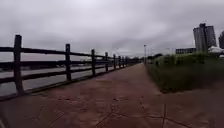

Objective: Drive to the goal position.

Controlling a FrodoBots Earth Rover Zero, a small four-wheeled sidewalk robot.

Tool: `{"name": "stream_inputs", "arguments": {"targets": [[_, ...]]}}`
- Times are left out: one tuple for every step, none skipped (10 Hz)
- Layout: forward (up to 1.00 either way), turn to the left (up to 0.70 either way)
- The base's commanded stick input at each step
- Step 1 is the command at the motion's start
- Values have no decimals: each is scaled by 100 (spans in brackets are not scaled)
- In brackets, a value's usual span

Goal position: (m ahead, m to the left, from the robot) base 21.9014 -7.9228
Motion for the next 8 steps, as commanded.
{"name": "stream_inputs", "arguments": {"targets": [[100,0],[100,0],[100,0],[100,0],[100,0],[100,0],[100,0],[100,0]]}}
